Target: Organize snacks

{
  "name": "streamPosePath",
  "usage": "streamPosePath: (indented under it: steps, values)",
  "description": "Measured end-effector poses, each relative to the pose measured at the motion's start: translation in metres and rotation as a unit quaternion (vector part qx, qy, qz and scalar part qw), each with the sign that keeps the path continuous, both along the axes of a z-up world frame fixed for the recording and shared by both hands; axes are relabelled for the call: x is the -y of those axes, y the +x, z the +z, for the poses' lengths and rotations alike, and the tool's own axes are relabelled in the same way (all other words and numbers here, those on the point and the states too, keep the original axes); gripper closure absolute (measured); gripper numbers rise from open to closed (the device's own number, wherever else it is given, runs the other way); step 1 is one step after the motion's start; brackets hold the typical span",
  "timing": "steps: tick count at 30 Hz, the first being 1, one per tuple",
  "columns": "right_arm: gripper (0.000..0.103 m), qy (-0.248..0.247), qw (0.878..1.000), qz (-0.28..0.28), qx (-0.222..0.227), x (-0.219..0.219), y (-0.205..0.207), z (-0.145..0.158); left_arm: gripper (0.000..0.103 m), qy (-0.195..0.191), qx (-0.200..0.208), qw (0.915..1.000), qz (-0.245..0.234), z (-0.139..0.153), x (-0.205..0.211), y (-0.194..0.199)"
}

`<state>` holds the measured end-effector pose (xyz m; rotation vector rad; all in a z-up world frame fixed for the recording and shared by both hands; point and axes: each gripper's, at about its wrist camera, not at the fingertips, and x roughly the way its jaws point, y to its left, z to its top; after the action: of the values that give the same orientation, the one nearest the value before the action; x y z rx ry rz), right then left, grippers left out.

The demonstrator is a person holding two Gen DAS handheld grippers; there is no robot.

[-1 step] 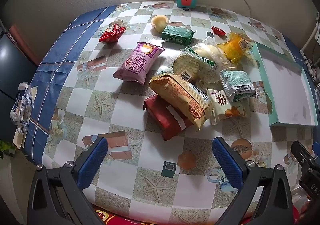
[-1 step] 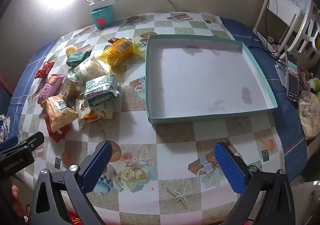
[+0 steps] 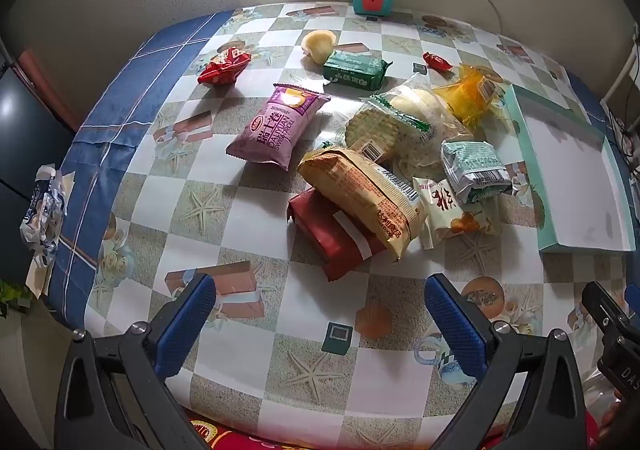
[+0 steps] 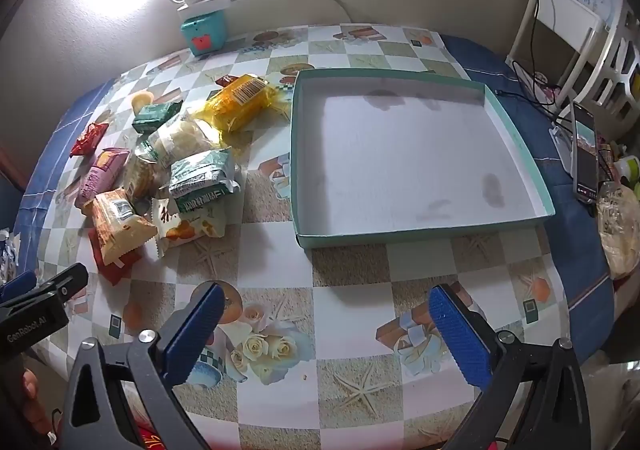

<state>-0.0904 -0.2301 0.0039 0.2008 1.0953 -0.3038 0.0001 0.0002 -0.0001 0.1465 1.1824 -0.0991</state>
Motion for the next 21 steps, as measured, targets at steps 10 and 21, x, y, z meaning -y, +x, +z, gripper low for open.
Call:
streamPosePath:
  steps: [10,21]
  values:
    - [0.000,0.000,1.000,-0.001,0.000,0.0008,0.0005,0.0001,0.000,0.000,-0.001,1.0000,-0.002,-0.0013,-0.0005,-0.0001]
    - [0.000,0.000,1.000,-0.002,0.000,0.0007,0.0004,-0.0003,0.000,-0.002,-0.002,1.0000,-0.002,-0.0029,-0.0009,-0.0010]
